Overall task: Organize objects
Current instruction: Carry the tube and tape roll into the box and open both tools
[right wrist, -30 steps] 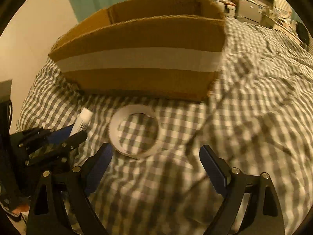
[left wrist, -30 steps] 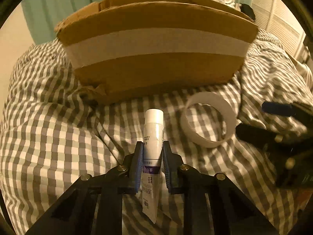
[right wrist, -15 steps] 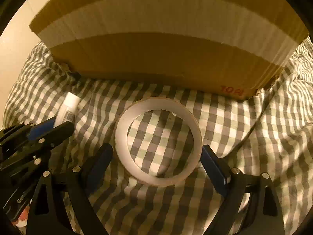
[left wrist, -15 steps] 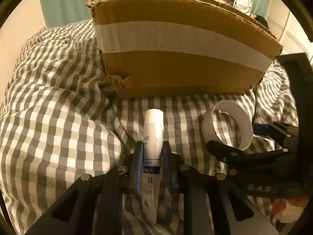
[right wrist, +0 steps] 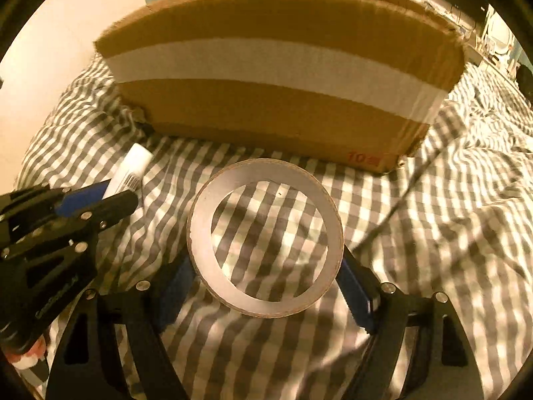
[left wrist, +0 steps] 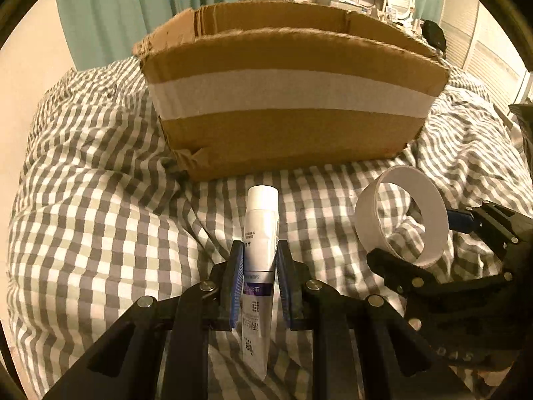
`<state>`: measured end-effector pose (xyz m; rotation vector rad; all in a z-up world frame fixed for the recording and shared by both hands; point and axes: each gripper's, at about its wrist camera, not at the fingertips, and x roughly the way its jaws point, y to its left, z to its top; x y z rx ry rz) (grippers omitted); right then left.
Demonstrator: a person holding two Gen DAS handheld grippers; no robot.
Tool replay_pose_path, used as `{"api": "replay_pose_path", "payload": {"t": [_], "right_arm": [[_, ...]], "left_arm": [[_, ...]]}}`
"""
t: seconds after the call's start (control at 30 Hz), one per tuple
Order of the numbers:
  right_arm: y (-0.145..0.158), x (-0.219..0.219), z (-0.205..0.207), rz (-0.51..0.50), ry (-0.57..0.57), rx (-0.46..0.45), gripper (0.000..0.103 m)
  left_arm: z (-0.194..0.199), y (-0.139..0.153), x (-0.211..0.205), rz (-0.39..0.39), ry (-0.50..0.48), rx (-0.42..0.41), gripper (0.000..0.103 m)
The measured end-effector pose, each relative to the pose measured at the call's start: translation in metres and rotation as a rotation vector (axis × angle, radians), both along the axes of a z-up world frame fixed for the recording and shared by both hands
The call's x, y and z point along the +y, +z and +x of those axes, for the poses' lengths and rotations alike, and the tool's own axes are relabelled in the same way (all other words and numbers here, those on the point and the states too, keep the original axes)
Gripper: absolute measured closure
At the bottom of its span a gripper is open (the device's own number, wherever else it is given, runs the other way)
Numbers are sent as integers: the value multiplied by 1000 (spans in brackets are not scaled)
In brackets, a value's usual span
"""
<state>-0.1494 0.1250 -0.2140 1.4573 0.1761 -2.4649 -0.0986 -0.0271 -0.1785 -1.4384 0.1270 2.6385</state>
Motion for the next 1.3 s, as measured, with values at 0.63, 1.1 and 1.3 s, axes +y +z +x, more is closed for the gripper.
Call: {"api": "replay_pose_path", "payload": {"t": [0.63, 1.1, 1.3], "right_arm": [[58, 26, 55, -3, 12, 120, 24], [141, 38, 35, -78, 49, 225, 24], [179, 38, -9, -108, 46, 281, 24]], "left_arm": [[31, 54, 22, 50, -44, 105, 84], [-14, 135, 27, 165, -65, 186, 84], [-64, 163, 28, 169, -65, 215, 84]]}}
